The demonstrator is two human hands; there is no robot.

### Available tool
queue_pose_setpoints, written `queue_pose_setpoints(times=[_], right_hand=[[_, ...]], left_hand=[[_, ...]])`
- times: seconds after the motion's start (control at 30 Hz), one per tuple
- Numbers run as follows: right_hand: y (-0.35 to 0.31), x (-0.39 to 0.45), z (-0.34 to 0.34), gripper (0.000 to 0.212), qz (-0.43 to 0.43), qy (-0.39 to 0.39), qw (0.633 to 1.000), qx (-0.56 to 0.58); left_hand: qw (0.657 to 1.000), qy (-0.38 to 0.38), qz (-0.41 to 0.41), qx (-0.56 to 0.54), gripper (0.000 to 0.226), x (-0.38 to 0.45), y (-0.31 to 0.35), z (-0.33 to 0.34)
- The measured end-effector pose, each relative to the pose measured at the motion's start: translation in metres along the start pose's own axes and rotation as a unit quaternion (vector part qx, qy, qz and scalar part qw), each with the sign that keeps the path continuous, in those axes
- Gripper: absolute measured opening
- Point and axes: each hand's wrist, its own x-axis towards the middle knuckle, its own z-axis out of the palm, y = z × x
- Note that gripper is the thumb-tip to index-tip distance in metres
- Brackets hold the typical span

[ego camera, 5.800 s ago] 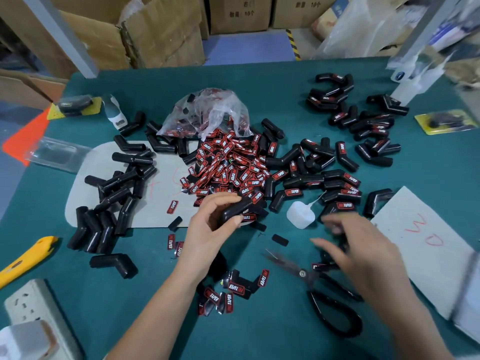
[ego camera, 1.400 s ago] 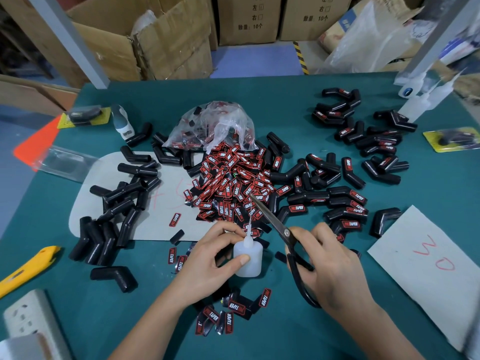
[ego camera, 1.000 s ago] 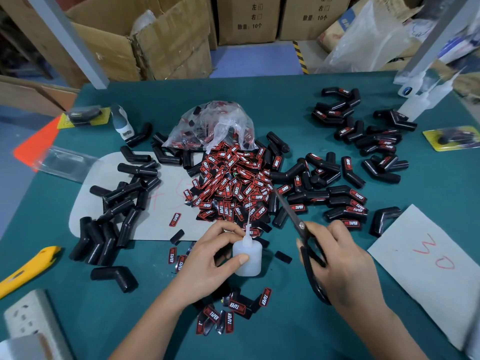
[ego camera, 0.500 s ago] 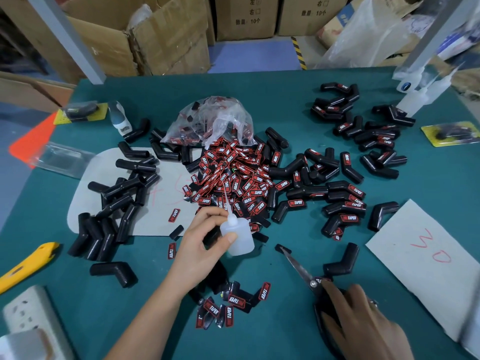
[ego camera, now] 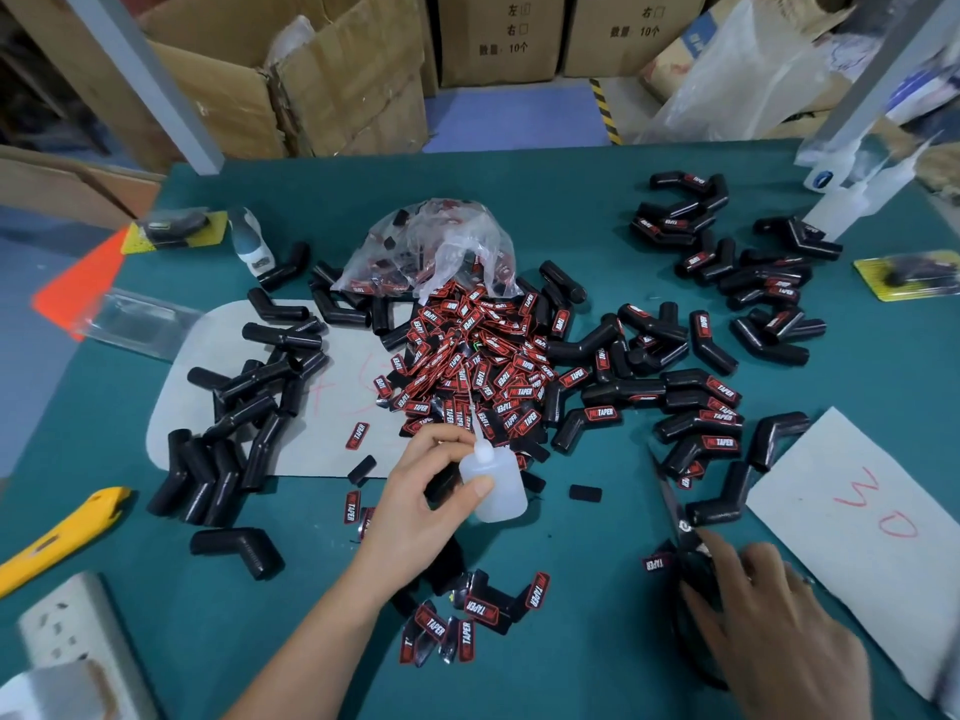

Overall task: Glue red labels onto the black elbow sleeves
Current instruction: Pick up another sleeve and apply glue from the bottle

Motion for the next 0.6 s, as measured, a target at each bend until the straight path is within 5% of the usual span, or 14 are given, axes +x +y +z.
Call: queue_pose_setpoints(times=[0.17,0.33,0.6], right_hand=[[-0.033,0.020,-0.019,0.043,-0.119,0.039,0.963,0.237],[-0.104,0.070,-0.003,0.054,-0.098,-0.167,0.829,0.525],[-0.106,0.086,0.017,0.030,-0.033,-0.185,0.657,0.730]], left_hand=[[0.998,0.011,-0.017,-0.057,0.028,-0.001,0.000,0.007],[0.986,0.069,-0.041,-0.148,0.035,-0.003,0.004,0.014],[0.977,0.090,-0.005,-0.194,0.031,0.001,0.001,0.005]])
